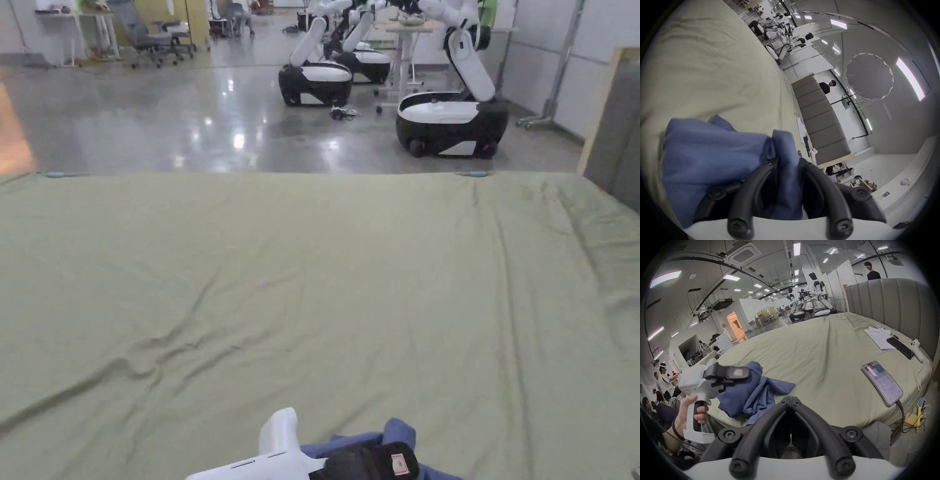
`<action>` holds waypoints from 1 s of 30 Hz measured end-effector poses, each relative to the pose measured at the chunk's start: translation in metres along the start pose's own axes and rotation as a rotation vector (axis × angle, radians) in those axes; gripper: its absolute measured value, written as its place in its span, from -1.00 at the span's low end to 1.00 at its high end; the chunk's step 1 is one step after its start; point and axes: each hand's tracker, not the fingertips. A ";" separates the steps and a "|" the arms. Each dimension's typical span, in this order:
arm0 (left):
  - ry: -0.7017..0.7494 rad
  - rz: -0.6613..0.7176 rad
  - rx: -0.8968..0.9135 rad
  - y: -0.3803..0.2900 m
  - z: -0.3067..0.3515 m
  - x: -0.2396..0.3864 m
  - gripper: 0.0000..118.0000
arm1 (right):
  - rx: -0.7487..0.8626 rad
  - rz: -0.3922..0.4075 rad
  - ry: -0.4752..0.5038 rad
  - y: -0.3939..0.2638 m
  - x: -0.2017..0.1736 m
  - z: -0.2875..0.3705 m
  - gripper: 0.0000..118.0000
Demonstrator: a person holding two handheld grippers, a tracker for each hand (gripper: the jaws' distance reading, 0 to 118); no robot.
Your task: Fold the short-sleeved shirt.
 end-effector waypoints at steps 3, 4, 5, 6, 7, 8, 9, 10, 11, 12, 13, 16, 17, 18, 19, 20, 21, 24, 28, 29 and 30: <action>-0.043 -0.101 0.070 0.011 0.034 0.016 0.01 | -0.008 -0.007 -0.006 0.003 0.010 0.000 -1.00; -0.033 -0.133 0.102 0.014 0.044 0.021 0.00 | -0.012 -0.011 -0.007 0.003 0.011 -0.002 -1.00; -0.015 -0.148 0.134 0.014 0.051 0.021 0.00 | -0.016 -0.016 -0.007 0.003 0.013 -0.004 -1.00; -0.004 -0.142 0.160 0.013 0.051 0.017 -0.01 | -0.020 -0.020 -0.006 0.003 0.014 -0.005 -1.00; -0.017 -0.124 0.144 0.012 0.046 0.010 -0.04 | -0.023 -0.024 -0.006 0.001 0.015 -0.005 -1.00; -0.049 -0.064 0.076 0.010 0.033 0.003 -0.11 | -0.026 -0.028 -0.006 0.000 0.014 -0.005 -1.00; -0.070 -0.003 0.008 0.004 0.018 -0.005 -0.35 | -0.030 -0.029 -0.007 0.000 0.013 -0.005 -1.00; -0.072 0.028 -0.029 -0.006 0.003 -0.010 -0.86 | -0.030 -0.029 -0.008 -0.001 0.011 -0.004 -1.00; -0.064 0.013 -0.050 -0.018 -0.015 -0.013 -0.87 | -0.030 -0.028 -0.008 -0.002 0.009 -0.002 -1.00; -0.029 0.001 -0.088 -0.027 -0.033 -0.016 -0.87 | -0.032 -0.027 -0.006 -0.002 0.008 -0.001 -1.00; 0.049 -0.029 -0.105 -0.034 -0.046 -0.018 -0.87 | -0.032 -0.027 -0.006 -0.001 0.006 0.000 -1.00; 0.204 -0.152 -0.180 -0.048 -0.071 -0.014 -0.92 | -0.038 -0.018 -0.011 0.000 0.004 0.001 -1.00; 0.199 -0.198 -0.167 -0.045 -0.068 -0.007 -0.92 | -0.040 -0.012 -0.012 0.001 0.003 0.001 -1.00; 0.200 -0.195 -0.181 -0.041 -0.066 -0.003 -0.92 | -0.047 -0.002 -0.007 0.003 0.002 -0.001 -1.00; 0.193 -0.174 -0.164 -0.038 -0.060 -0.001 -0.92 | -0.053 0.008 0.002 0.003 0.003 -0.003 -1.00; 0.141 -0.159 -0.118 -0.032 -0.046 0.004 -0.92 | -0.064 0.022 0.019 0.006 0.000 -0.007 -1.00; 0.074 -0.153 -0.084 -0.027 -0.032 0.009 -0.92 | -0.077 0.043 0.035 0.009 -0.004 -0.013 -1.00; -0.031 -0.137 0.063 -0.007 0.022 0.020 -0.84 | -0.109 0.084 0.109 0.016 -0.017 -0.033 -1.00; -0.009 -0.137 0.157 0.017 0.084 0.012 -0.04 | -0.176 0.101 0.227 0.024 -0.037 -0.079 -1.00; -0.001 -0.132 0.166 0.019 0.093 0.006 -0.04 | -0.219 0.101 0.207 0.025 -0.039 -0.094 -1.00; 0.016 -0.122 0.165 0.020 0.099 -0.002 -0.04 | -0.287 0.085 0.164 0.023 -0.037 -0.112 -1.00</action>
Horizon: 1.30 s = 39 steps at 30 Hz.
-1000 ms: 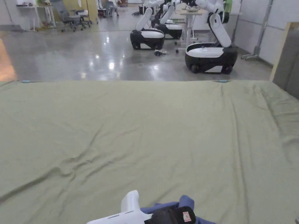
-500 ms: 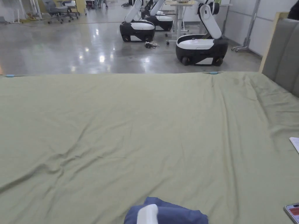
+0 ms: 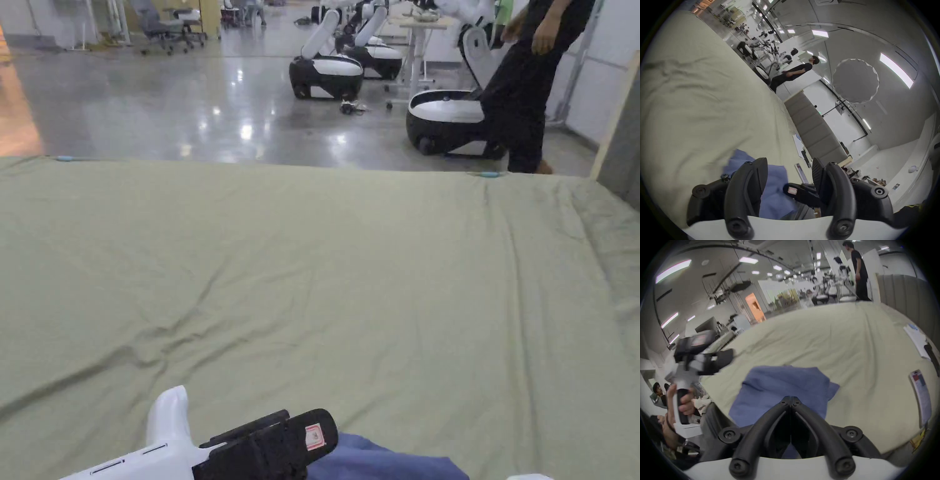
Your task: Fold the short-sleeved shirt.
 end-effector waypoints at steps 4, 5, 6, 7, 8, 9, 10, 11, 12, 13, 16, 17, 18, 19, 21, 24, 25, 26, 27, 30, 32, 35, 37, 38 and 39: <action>0.021 0.146 -0.025 -0.011 0.007 -0.039 -0.03 | -0.122 -0.099 -0.095 -0.007 0.022 -0.034 -1.00; 0.009 0.174 -0.036 -0.016 0.003 -0.047 -0.03 | -0.115 -0.097 -0.097 -0.012 0.028 -0.033 -1.00; -0.004 0.193 -0.042 -0.022 0.000 -0.053 -0.03 | -0.117 -0.100 -0.093 -0.013 0.028 -0.032 -1.00; -0.006 0.205 -0.050 -0.026 -0.006 -0.059 -0.03 | -0.112 -0.101 -0.094 -0.016 0.028 -0.032 -1.00; -0.009 0.220 -0.068 -0.030 -0.012 -0.064 -0.03 | -0.103 -0.096 -0.098 -0.019 0.028 -0.033 -1.00; -0.017 0.241 -0.084 -0.034 -0.019 -0.069 -0.03 | -0.097 -0.093 -0.101 -0.019 0.027 -0.032 -1.00; -0.013 0.257 -0.099 -0.037 -0.024 -0.071 -0.03 | -0.092 -0.092 -0.104 -0.020 0.027 -0.031 -1.00; -0.008 0.261 -0.104 -0.040 -0.030 -0.073 -0.03 | -0.089 -0.091 -0.107 -0.021 0.027 -0.030 -1.00; -0.004 0.257 -0.103 -0.041 -0.034 -0.073 -0.03 | -0.087 -0.090 -0.109 -0.021 0.026 -0.031 -1.00; 0.003 0.249 -0.101 -0.041 -0.036 -0.073 -0.03 | -0.086 -0.090 -0.111 -0.020 0.025 -0.031 -1.00; 0.004 0.257 -0.097 -0.038 -0.039 -0.077 -0.03 | -0.082 -0.097 -0.108 -0.022 0.027 -0.031 -1.00; 0.006 0.259 -0.099 -0.037 -0.038 -0.077 -0.03 | -0.080 -0.098 -0.108 -0.022 0.026 -0.031 -1.00; 0.026 0.252 -0.093 -0.037 -0.036 -0.077 -0.03 | -0.078 -0.098 -0.108 -0.023 0.026 -0.031 -1.00; 0.058 0.239 -0.088 -0.037 -0.036 -0.078 -0.03 | -0.075 -0.097 -0.109 -0.024 0.026 -0.031 -1.00; 0.096 0.207 -0.084 -0.035 -0.031 -0.078 -0.03 | -0.066 -0.092 -0.113 -0.024 0.021 -0.030 -1.00; 0.125 0.187 -0.096 -0.033 -0.031 -0.076 -0.02 | -0.058 -0.088 -0.119 -0.026 0.021 -0.031 -1.00; 0.135 0.168 -0.099 -0.034 -0.034 -0.075 -0.02 | -0.058 -0.086 -0.119 -0.024 0.020 -0.031 -1.00; 0.125 0.161 -0.100 -0.033 -0.037 -0.074 -0.02 | -0.058 -0.086 -0.118 -0.025 0.020 -0.032 -1.00; 0.113 0.162 -0.104 -0.034 -0.040 -0.074 -0.02 | -0.058 -0.090 -0.115 -0.025 0.021 -0.032 -1.00; -0.017 0.266 -0.127 -0.039 -0.059 -0.075 -0.02 | -0.055 -0.107 -0.108 -0.025 0.022 -0.031 -1.00; 0.058 0.249 -0.106 -0.043 -0.069 -0.071 0.00 | -0.051 -0.111 -0.106 -0.026 0.022 -0.031 -1.00; 0.098 0.241 -0.165 -0.036 -0.073 -0.071 -0.02 | -0.047 -0.105 -0.108 -0.026 0.021 -0.031 -1.00; 0.114 0.237 -0.168 -0.035 -0.074 -0.069 -0.13 | -0.042 -0.100 -0.111 -0.026 0.019 -0.031 -1.00; 0.138 0.204 -0.176 -0.035 -0.074 -0.066 -0.29 | -0.041 -0.100 -0.112 -0.027 0.019 -0.031 -1.00; 0.162 0.166 -0.186 -0.035 -0.075 -0.063 -0.45 | -0.040 -0.099 -0.113 -0.027 0.019 -0.031 -1.00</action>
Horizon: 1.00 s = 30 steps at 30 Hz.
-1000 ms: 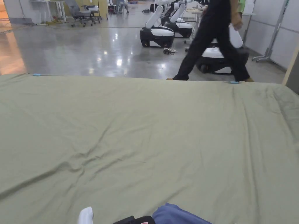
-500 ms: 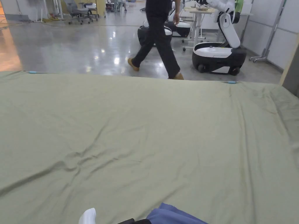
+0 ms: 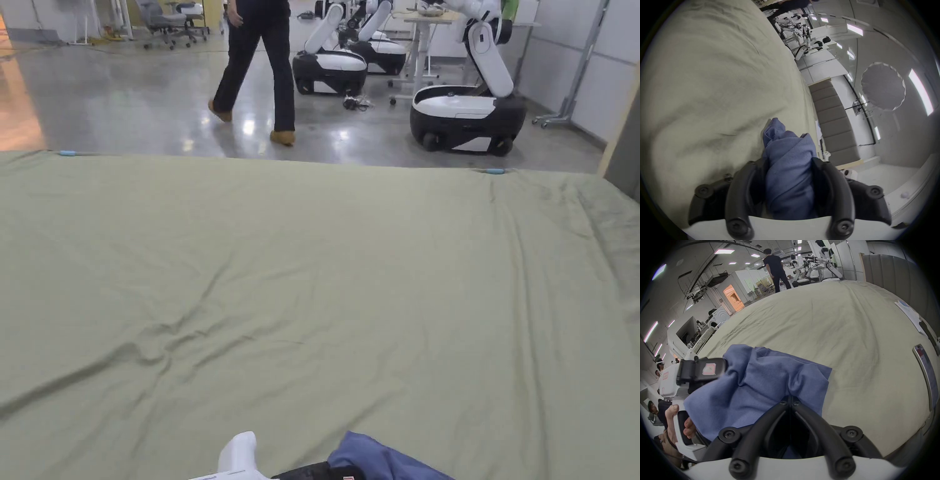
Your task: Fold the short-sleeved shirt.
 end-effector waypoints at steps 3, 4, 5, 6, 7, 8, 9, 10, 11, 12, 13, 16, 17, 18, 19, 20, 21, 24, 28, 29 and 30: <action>-0.012 -0.023 0.027 -0.004 0.005 0.003 -0.48 | 0.002 0.007 -0.007 0.001 -0.003 0.003 -1.00; -0.013 -0.006 0.028 -0.003 0.009 0.004 -0.48 | -0.005 0.012 -0.006 0.004 -0.004 0.006 -1.00; -0.040 0.030 0.077 -0.003 0.018 0.004 -0.48 | -0.011 0.010 0.002 0.007 -0.005 0.011 -1.00; -0.090 0.043 0.068 0.000 0.026 0.002 -0.51 | 0.000 -0.001 0.018 0.009 -0.005 0.017 -1.00; -0.123 0.076 0.088 0.002 0.040 -0.003 -0.51 | 0.038 -0.018 0.061 0.010 -0.005 0.026 -1.00; -0.133 0.089 0.129 0.004 0.056 -0.004 -0.51 | 0.063 -0.035 0.092 0.011 -0.005 0.033 -1.00; -0.124 0.074 0.165 0.010 0.078 -0.006 -0.51 | 0.092 -0.051 0.100 0.012 -0.006 0.039 -1.00; -0.118 0.077 0.211 0.016 0.105 -0.011 -0.51 | 0.113 -0.057 0.106 0.013 -0.007 0.045 -1.00; -0.118 0.066 0.251 0.026 0.131 -0.018 -0.51 | 0.120 -0.053 0.112 0.015 -0.009 0.048 -1.00; -0.091 0.059 0.294 0.034 0.161 -0.026 -0.51 | 0.126 -0.052 0.119 0.016 -0.010 0.051 -1.00; -0.053 0.063 0.341 0.043 0.194 -0.037 -0.51 | 0.133 -0.052 0.128 0.016 -0.012 0.052 -1.00; 0.100 0.049 0.468 0.071 0.287 -0.074 -0.51 | 0.140 -0.055 0.156 0.017 -0.016 0.054 -1.00; 0.168 0.043 0.507 0.079 0.315 -0.086 -0.51 | 0.140 -0.053 0.161 0.016 -0.017 0.053 -1.00; 0.219 0.064 0.533 0.090 0.338 -0.100 -0.51 | 0.141 -0.049 0.161 0.016 -0.017 0.052 -1.00; 0.264 0.087 0.548 0.101 0.357 -0.114 -0.51 | 0.139 -0.045 0.162 0.015 -0.018 0.050 -1.00; 0.291 0.117 0.565 0.113 0.372 -0.127 -0.50 | 0.135 -0.045 0.163 0.015 -0.018 0.047 -1.00; 0.311 0.141 0.576 0.124 0.381 -0.136 -0.49 | 0.129 -0.050 0.168 0.015 -0.019 0.045 -1.00; 0.474 0.108 0.622 0.140 0.391 -0.138 -0.30 | 0.119 -0.065 0.189 0.015 -0.017 0.042 -1.00; 0.709 0.005 0.665 0.156 0.424 -0.115 -0.08 | 0.149 -0.016 0.190 0.017 -0.017 0.052 -1.00; 0.779 -0.095 0.648 0.155 0.430 -0.097 -0.08 | 0.158 0.003 0.182 0.019 -0.017 0.055 -1.00; 0.863 -0.184 0.636 0.152 0.433 -0.078 -0.08 | 0.171 0.021 0.174 0.020 -0.016 0.057 -1.00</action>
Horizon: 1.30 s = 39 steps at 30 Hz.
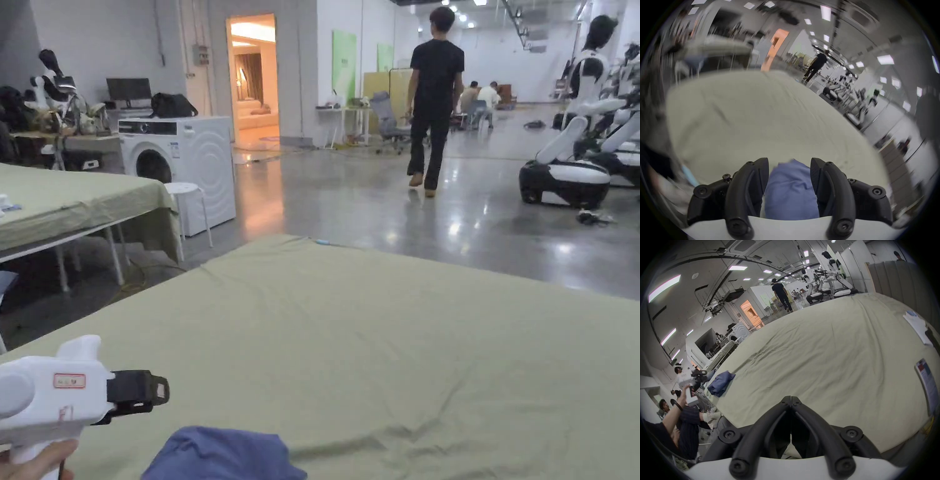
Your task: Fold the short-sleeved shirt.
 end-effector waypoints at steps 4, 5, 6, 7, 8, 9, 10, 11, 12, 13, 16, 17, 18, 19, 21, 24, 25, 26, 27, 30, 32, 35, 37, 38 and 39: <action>-0.011 -0.258 0.166 0.002 0.076 0.061 -0.08 | 0.045 0.035 -0.004 0.012 0.004 0.003 -1.00; -0.058 -0.256 0.210 -0.003 0.094 0.078 -0.08 | 0.066 0.046 -0.001 0.017 0.003 0.004 -1.00; -0.095 -0.258 0.244 -0.008 0.107 0.093 -0.08 | 0.088 0.059 0.003 0.021 0.002 0.005 -1.00; -0.131 -0.263 0.277 -0.015 0.120 0.110 -0.08 | 0.117 0.077 0.005 0.028 -0.001 0.008 -1.00; -0.153 -0.278 0.309 -0.023 0.132 0.128 -0.08 | 0.140 0.097 0.005 0.034 -0.005 0.011 -1.00; -0.174 -0.316 0.341 -0.032 0.145 0.155 -0.08 | 0.163 0.119 0.008 0.040 -0.008 0.015 -1.00; -0.185 -0.357 0.369 -0.041 0.151 0.171 -0.08 | 0.181 0.141 0.007 0.045 -0.011 0.019 -1.00; -0.196 -0.400 0.396 -0.052 0.157 0.191 -0.08 | 0.209 0.171 -0.003 0.051 -0.014 0.022 -1.00; -0.196 -0.430 0.430 -0.063 0.161 0.209 -0.08 | 0.233 0.195 -0.015 0.056 -0.018 0.026 -1.00; -0.199 -0.448 0.466 -0.070 0.165 0.230 -0.08 | 0.256 0.220 -0.031 0.062 -0.021 0.030 -1.00; -0.280 -0.458 0.525 -0.103 0.168 0.277 -0.08 | 0.344 0.273 -0.094 0.077 -0.034 0.039 -1.00; -0.313 -0.435 0.527 -0.106 0.165 0.290 -0.09 | 0.372 0.280 -0.091 0.080 -0.037 0.042 -1.00; -0.323 -0.433 0.523 -0.113 0.164 0.302 -0.10 | 0.391 0.285 -0.084 0.083 -0.039 0.045 -1.00; -0.339 -0.423 0.538 -0.121 0.164 0.315 -0.11 | 0.416 0.302 -0.087 0.085 -0.042 0.049 -1.00; -0.294 -0.432 0.600 -0.132 0.165 0.334 -0.19 | 0.442 0.368 -0.131 0.083 -0.053 0.057 -1.00; -0.201 -0.492 0.617 -0.152 0.171 0.354 -0.91 | 0.474 0.450 -0.238 0.070 -0.064 0.069 -1.00; -0.168 -0.479 0.624 -0.157 0.162 0.347 -0.91 | 0.465 0.459 -0.228 0.067 -0.065 0.072 -1.00; -0.203 -0.480 0.573 -0.160 0.161 0.346 -0.91 | 0.462 0.456 -0.224 0.065 -0.065 0.074 -1.00; -0.211 -0.486 0.546 -0.163 0.159 0.346 -0.95 | 0.462 0.454 -0.229 0.063 -0.066 0.074 -1.00; -0.204 -0.481 0.527 -0.171 0.154 0.345 -0.95 | 0.465 0.421 -0.226 0.064 -0.063 0.072 -1.00; -0.215 -0.487 0.516 -0.174 0.155 0.342 -0.95 | 0.462 0.394 -0.230 0.065 -0.057 0.068 -1.00; -0.218 -0.497 0.510 -0.172 0.154 0.341 -0.95 | 0.467 0.353 -0.249 0.065 -0.052 0.067 -1.00; -0.237 -0.485 0.509 -0.170 0.156 0.342 -0.95 | 0.469 0.309 -0.245 0.065 -0.047 0.068 -1.00; -0.237 -0.482 0.507 -0.168 0.156 0.341 -0.95 | 0.468 0.289 -0.239 0.065 -0.045 0.070 -1.00; -0.241 -0.482 0.508 -0.168 0.155 0.338 -0.95 | 0.466 0.280 -0.225 0.066 -0.042 0.071 -1.00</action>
